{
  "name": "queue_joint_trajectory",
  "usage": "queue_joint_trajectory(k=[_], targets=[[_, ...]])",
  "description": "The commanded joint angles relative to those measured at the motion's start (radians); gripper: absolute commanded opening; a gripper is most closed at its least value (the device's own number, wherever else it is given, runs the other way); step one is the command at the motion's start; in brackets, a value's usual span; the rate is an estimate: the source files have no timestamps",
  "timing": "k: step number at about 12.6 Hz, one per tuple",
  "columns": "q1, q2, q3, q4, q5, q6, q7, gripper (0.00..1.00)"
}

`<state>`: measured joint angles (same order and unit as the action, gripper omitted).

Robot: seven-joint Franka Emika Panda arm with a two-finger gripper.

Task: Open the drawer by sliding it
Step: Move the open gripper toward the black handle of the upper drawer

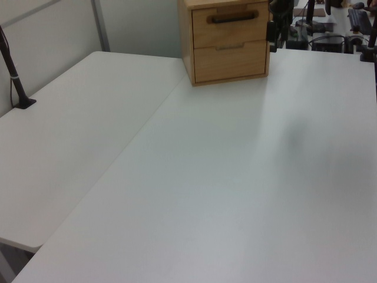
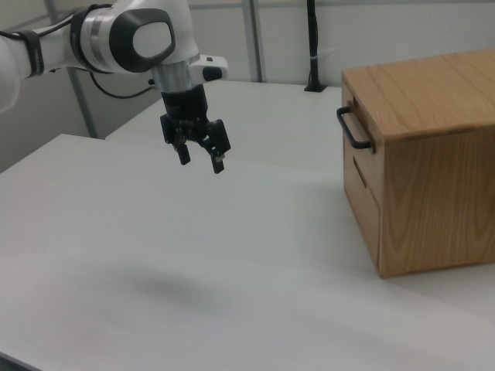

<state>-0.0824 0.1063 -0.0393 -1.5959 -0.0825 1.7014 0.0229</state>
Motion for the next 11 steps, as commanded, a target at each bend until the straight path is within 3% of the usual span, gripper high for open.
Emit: queue_joint_trajectory(k=[1,11], targets=[[-0.038,-0.01,-0.004,0.013,0.01,0.012,0.0,1.0],[-0.037,0.016,-0.002,0.034,0.044,0.033,-0.015,1.0]])
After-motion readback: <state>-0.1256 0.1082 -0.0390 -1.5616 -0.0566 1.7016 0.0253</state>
